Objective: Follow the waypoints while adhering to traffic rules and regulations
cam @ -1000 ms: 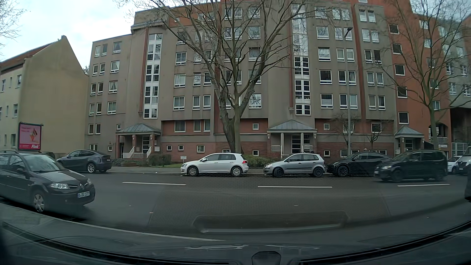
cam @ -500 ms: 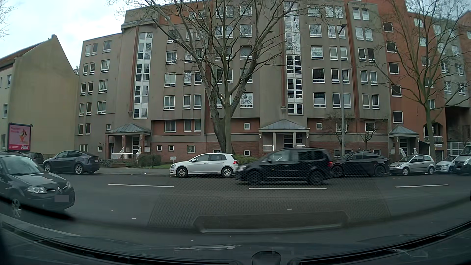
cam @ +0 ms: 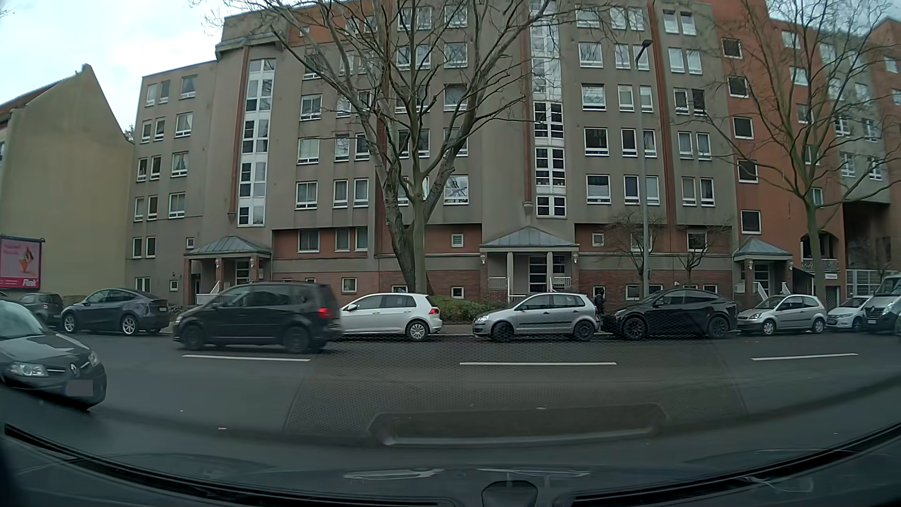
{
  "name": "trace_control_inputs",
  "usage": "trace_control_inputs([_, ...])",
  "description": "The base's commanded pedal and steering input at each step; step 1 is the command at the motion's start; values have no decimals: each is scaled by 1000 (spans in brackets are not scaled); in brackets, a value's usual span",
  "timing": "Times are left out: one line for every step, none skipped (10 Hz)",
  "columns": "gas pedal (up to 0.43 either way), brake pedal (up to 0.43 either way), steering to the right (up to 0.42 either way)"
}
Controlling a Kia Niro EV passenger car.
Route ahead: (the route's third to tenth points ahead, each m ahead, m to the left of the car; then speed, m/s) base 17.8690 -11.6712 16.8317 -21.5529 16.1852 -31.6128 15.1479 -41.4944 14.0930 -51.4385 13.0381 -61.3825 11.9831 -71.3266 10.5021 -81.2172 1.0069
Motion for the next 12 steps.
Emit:
trace_control_inputs([0, 91, 235])
trace_control_inputs([0, 91, 236])
trace_control_inputs([0, 91, 237])
trace_control_inputs([0, 91, 239])
trace_control_inputs([0, 98, 239])
trace_control_inputs([0, 110, 236])
trace_control_inputs([0, 122, 231])
trace_control_inputs([0, 128, 229])
trace_control_inputs([0, 134, 228])
trace_control_inputs([0, 152, 224])
trace_control_inputs([0, 189, 211])
trace_control_inputs([0, 195, 201])
